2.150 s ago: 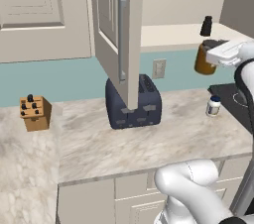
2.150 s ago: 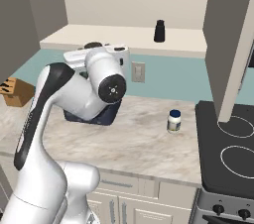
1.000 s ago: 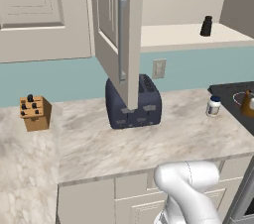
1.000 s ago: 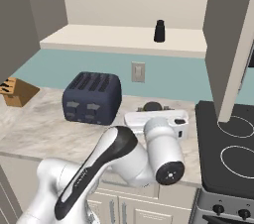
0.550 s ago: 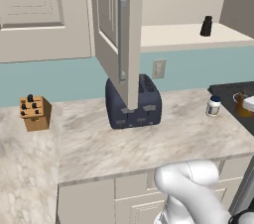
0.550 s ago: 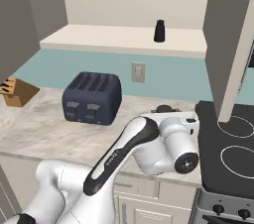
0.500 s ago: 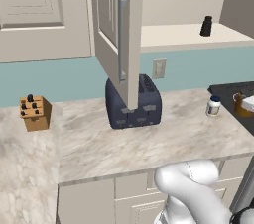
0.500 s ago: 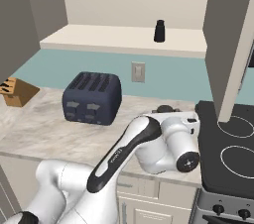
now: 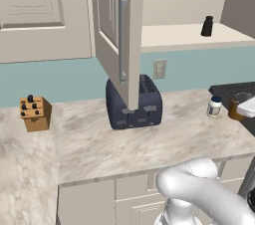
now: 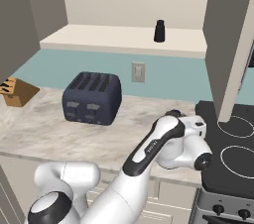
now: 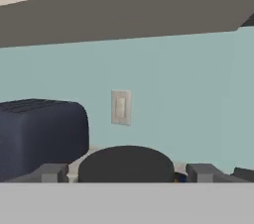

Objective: Collect the turmeric, mayonnaise, and shaker from the cabinet and place them next to the stove.

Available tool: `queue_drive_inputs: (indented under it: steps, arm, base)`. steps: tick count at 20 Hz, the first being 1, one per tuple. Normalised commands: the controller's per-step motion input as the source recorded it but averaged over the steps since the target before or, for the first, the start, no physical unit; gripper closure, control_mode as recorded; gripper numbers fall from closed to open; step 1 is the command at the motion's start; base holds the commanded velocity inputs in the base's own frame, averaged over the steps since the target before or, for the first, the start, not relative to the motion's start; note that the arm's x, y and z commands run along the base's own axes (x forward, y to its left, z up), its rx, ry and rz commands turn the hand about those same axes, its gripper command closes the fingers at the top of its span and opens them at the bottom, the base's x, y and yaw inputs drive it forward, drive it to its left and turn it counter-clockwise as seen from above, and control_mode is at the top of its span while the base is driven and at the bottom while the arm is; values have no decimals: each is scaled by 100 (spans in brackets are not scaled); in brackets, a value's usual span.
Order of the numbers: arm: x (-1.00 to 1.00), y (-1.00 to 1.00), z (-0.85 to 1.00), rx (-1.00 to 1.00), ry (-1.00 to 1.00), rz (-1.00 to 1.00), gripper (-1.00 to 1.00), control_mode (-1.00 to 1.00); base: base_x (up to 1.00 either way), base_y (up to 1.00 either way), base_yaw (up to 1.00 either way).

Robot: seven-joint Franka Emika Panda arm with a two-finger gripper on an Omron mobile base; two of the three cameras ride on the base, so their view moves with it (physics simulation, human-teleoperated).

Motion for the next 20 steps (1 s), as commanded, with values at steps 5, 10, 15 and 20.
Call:
queue_drive_inputs:
  steps: [5, 10, 15, 20]
  arm:
    - [28, -37, -54, -1, 0, 6, 100, -100]
    - [24, -31, -55, -4, 0, 4, 100, -100]
    - [34, -21, -53, -2, 0, 4, 100, -100]
    - [34, -17, -44, 0, 0, 4, 100, -100]
  base:
    - [0, 0, 0]
    - [0, 0, 0]
    - [0, 0, 0]
    - [0, 0, 0]
